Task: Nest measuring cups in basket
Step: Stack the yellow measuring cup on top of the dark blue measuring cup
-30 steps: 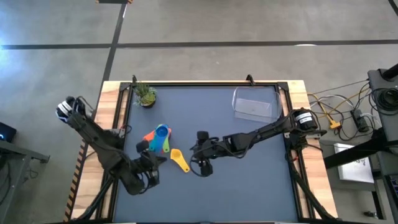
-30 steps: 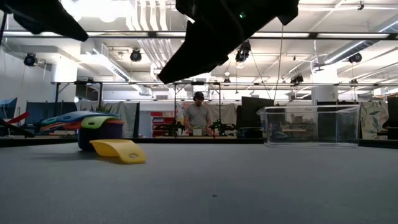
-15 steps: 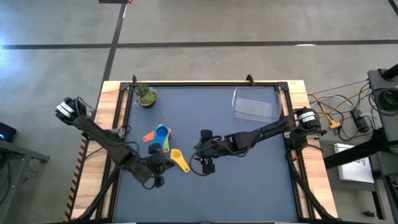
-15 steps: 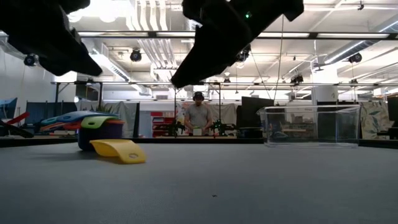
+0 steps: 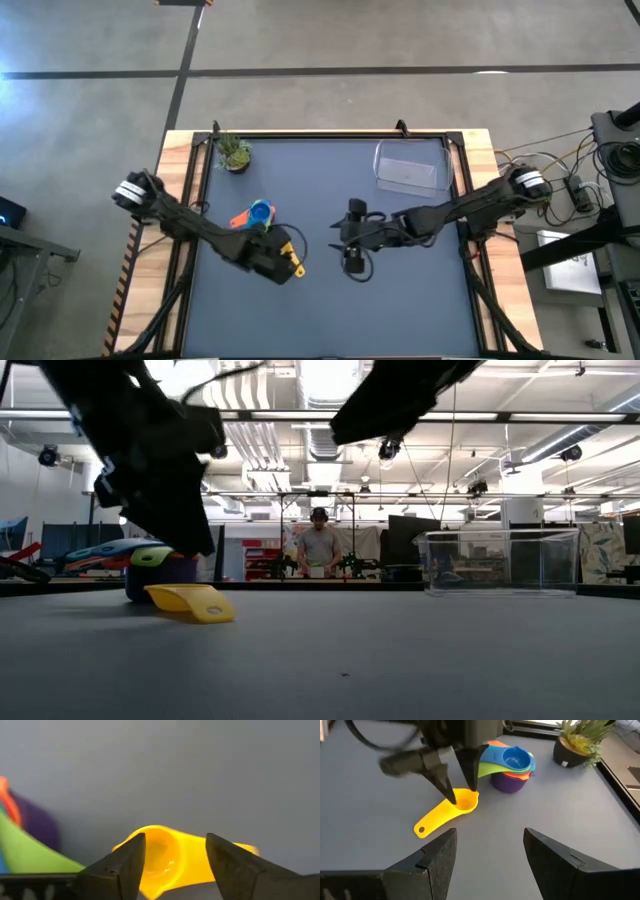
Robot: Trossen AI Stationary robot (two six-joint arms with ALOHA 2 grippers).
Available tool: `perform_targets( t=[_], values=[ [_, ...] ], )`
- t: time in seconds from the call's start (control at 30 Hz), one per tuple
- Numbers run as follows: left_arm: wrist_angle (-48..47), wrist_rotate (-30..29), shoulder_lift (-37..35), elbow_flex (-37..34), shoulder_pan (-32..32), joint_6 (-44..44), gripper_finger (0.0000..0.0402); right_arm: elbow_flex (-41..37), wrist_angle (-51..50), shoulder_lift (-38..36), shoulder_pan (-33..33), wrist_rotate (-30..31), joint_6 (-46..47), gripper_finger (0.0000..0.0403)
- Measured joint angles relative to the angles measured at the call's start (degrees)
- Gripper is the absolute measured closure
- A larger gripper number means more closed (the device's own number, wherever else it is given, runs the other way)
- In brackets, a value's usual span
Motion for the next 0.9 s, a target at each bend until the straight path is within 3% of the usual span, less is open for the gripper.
perform_targets(
  t=[0.17,0.37,0.53,0.8,0.9],
  values=[
    [-9.1,1.0,6.3,9.3,2.4,-0.9,0.0192,-6.6,3.4,-5.5,0.7,0.5,2.7,0.0184],
    [-12.4,2.2,11.4,16.9,2.7,1.3,0.0201,-12.3,4.8,-10.8,1.1,0.5,5.6,0.0184],
    [-12.2,3.3,11.5,16.6,2.7,-0.7,0.0223,-14.6,6.6,-13.3,2.7,1.6,5.6,0.0184],
    [-12.8,13.1,11.0,13.4,5.6,-8.4,0.0247,-15.6,7.6,-14.3,4.4,3.1,3.6,0.0184],
    [-13.7,14.2,11.0,13.3,6.5,-10.0,0.0247,-15.6,7.7,-14.5,4.4,2.9,3.0,0.0184]
  ],
)
